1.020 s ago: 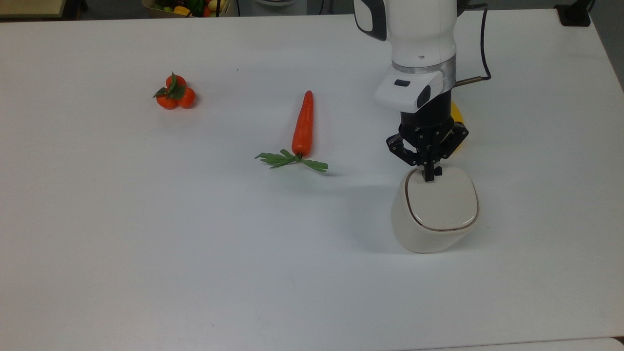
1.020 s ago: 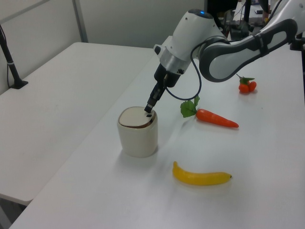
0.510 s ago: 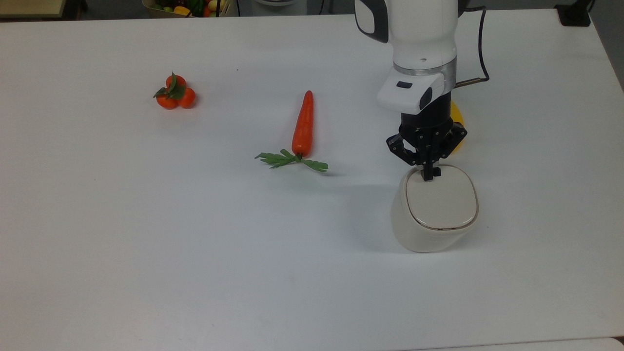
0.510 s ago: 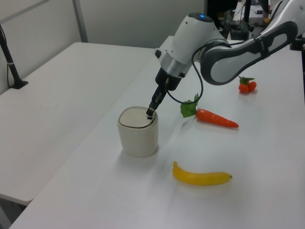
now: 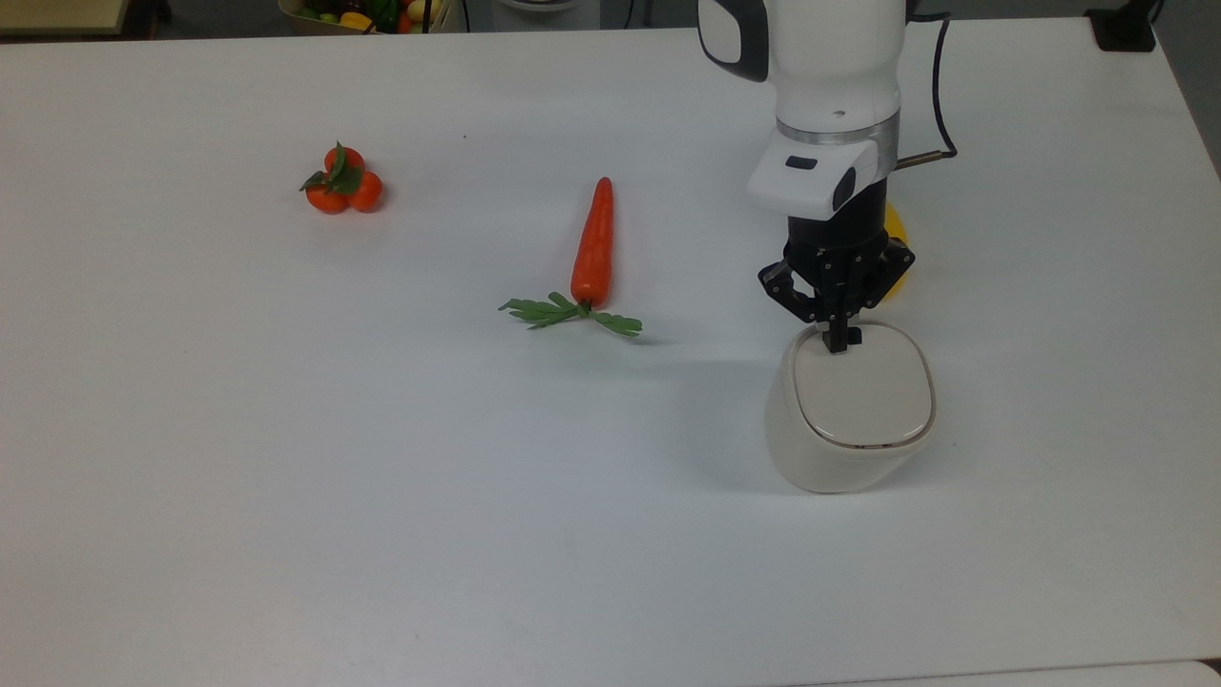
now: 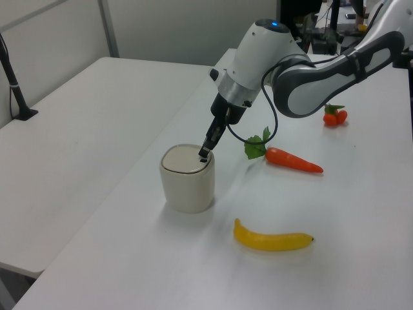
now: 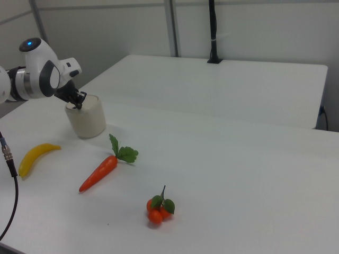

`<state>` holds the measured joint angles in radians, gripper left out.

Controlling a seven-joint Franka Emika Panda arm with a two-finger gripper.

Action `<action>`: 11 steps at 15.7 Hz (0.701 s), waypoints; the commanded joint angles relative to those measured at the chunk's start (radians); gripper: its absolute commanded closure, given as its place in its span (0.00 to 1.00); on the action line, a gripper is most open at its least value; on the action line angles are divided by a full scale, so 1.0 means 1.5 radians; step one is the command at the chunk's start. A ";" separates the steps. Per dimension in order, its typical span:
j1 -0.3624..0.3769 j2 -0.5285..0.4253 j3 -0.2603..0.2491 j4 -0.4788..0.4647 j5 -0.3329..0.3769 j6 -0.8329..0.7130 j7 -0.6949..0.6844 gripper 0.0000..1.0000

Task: Close garbage bin
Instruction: 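Press the lid flat onto the bin rim with the gripper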

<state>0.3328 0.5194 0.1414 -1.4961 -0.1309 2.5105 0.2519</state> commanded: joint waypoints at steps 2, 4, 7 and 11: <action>-0.005 -0.014 0.010 -0.041 -0.035 -0.017 0.015 1.00; -0.004 -0.014 0.010 -0.046 -0.054 -0.017 0.016 1.00; -0.003 -0.013 0.010 -0.051 -0.088 -0.018 0.016 1.00; -0.004 -0.013 0.010 -0.050 -0.095 -0.018 0.018 1.00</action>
<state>0.3329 0.5130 0.1545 -1.5099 -0.2453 2.5105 0.2523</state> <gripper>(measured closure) 0.991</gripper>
